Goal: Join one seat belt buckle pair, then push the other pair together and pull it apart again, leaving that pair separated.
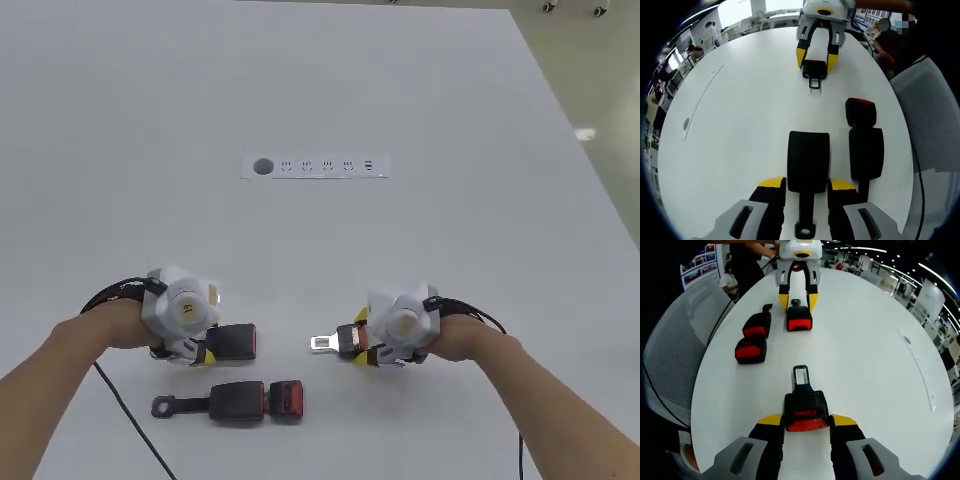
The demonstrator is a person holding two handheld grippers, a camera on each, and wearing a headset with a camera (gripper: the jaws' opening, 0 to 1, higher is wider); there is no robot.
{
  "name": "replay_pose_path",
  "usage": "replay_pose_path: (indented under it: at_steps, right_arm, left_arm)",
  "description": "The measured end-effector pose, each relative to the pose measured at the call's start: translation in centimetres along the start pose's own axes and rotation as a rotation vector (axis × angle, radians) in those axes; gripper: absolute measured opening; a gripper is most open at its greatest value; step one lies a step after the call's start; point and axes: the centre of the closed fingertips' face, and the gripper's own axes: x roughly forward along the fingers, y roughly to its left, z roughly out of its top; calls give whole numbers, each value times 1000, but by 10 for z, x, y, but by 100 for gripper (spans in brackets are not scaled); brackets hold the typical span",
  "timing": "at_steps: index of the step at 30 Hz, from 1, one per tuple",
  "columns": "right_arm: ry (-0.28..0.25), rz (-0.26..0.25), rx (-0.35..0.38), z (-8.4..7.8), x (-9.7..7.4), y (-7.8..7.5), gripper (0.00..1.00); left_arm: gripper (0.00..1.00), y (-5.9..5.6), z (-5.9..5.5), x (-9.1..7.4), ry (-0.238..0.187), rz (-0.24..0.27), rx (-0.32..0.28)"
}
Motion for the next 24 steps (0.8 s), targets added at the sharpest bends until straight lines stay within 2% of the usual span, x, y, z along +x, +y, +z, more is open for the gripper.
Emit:
replay_pose_path:
  at_steps: [3,13,24]
  right_arm:
    - [1,2,-4,0,1,1,33]
    - [-10,0,-16,1,0,2,32]
    - [-15,-5,-11,1,2,1,32]
  left_arm:
    - [33,0,-4,5,12,-4,9]
    - [32,-3,-1,5,22,-13,32]
    - [32,-3,-1,5,48,-10,21]
